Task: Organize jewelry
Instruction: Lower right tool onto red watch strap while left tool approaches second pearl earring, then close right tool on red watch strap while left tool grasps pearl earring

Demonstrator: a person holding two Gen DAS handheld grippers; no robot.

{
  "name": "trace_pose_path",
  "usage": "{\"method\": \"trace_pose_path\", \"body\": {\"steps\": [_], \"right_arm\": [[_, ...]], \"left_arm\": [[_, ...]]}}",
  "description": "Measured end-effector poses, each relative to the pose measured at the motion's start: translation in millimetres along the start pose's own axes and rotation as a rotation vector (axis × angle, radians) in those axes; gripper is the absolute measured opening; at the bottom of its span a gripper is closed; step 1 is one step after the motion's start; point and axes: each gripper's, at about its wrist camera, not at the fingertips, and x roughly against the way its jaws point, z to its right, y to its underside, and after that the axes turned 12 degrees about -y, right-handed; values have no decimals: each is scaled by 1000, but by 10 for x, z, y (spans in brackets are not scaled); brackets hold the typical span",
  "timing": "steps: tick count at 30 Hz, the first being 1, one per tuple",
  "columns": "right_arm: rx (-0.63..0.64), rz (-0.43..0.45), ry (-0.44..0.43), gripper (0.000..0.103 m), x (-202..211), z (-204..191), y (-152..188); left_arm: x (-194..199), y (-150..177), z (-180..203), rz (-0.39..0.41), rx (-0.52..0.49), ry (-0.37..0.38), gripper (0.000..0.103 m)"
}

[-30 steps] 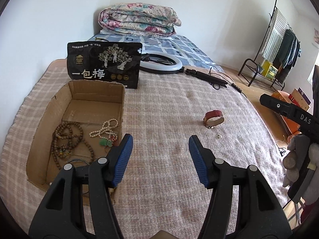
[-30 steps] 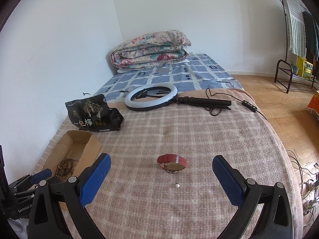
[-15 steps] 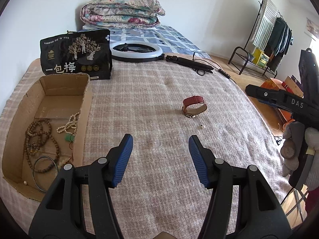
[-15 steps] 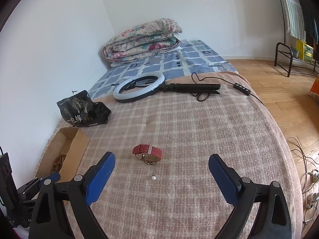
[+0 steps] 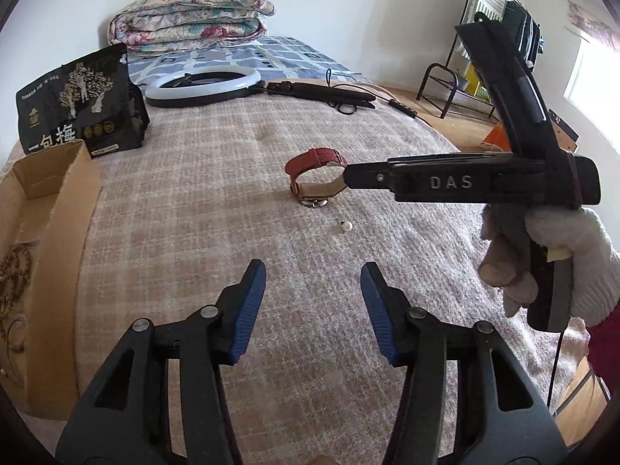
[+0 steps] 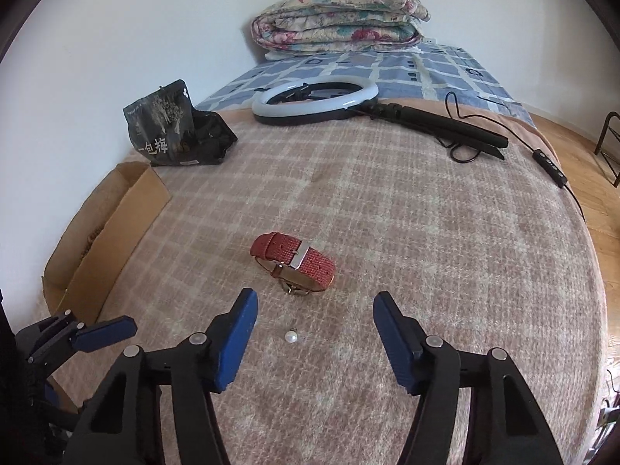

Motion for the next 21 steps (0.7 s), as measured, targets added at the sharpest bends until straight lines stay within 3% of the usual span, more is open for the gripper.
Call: {"method": "trace_pose_path", "body": {"steps": [5,8,16,21], "right_arm": [[0,10,-51,57,-180,157,-38],[10,14,-65,56,-259,225,-68],[19,35,-148,54,-379,319,-161],[-1,38,-220,41,-466,356,-230]], "left_arm": [[-245,-53,97,-28,-4,21,46],[-385,-95,161,-39,-17,21,38],[-634,-204,321,-54,-49,38,38],[-755,-261,354,-63,-47,40,33]]}}
